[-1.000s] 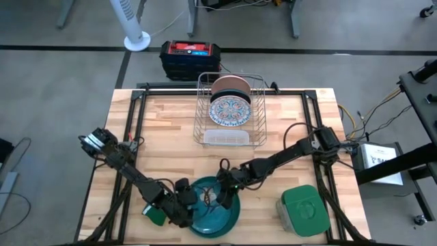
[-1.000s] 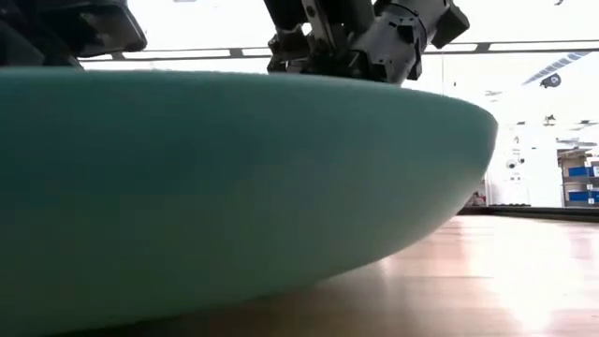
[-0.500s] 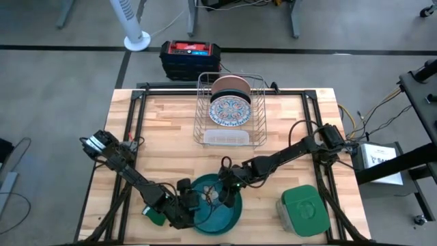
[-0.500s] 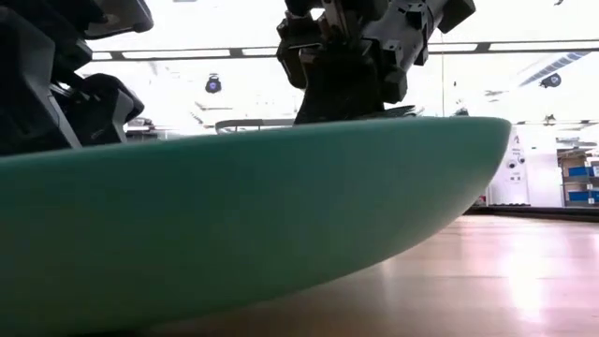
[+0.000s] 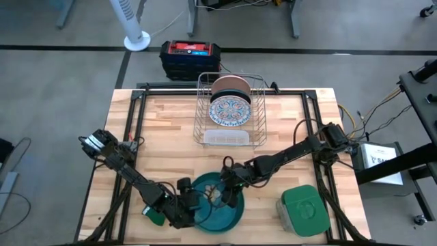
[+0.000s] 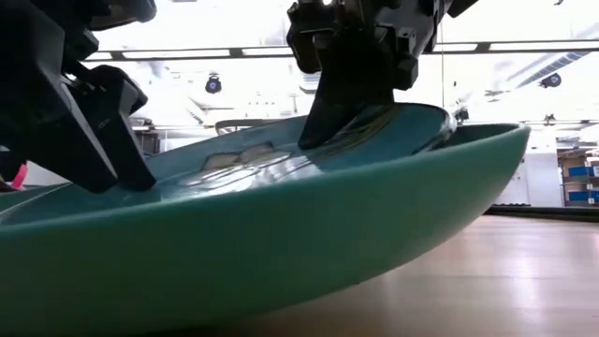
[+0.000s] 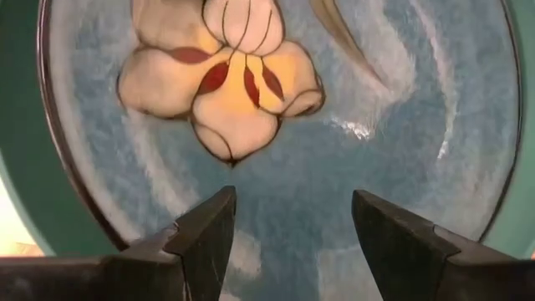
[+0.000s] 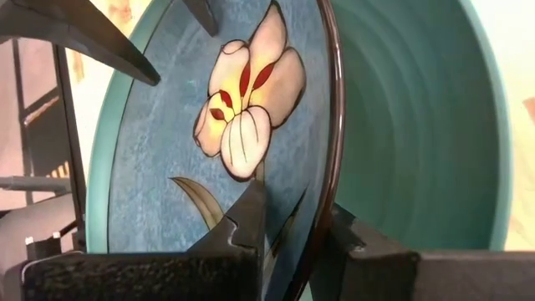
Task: Sort dishes
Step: Put the blue plate in the dishwasher rack
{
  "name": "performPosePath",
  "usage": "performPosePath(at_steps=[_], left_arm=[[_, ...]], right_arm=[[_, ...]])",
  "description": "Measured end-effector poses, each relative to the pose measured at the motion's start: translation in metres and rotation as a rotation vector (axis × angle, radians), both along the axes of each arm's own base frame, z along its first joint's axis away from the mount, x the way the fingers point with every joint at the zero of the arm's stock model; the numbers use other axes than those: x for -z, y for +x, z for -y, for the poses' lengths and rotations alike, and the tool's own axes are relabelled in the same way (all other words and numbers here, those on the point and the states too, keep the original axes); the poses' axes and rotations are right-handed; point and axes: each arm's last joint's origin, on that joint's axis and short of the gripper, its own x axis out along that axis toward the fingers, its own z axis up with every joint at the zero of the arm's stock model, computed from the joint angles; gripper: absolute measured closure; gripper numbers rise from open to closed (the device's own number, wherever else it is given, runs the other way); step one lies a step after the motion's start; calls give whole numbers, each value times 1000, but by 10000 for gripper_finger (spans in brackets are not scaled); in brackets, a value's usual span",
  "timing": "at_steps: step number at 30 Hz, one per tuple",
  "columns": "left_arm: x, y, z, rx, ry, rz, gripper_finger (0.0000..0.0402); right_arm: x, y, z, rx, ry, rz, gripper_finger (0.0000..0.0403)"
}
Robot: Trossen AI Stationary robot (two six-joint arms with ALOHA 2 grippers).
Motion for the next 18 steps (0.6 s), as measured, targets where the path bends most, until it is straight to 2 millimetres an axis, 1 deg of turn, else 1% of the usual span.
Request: performPosePath(at_steps=[1,5,12,18], left_arm=[[-1,0,0,0,-1,0,171],[-5,-1,0,2,-8,2,171],[-20,-11,1,21,-51,-2,171],[-32,-18,1,37,-85,7,171]], right_arm=[[0,-1,0,-5,-8,-7,358],[2,-5,-8,-115,-100,6,358],[0,-8,-18,-125,-181,50,358],[0,-9,-19,-146,-198,46,358]])
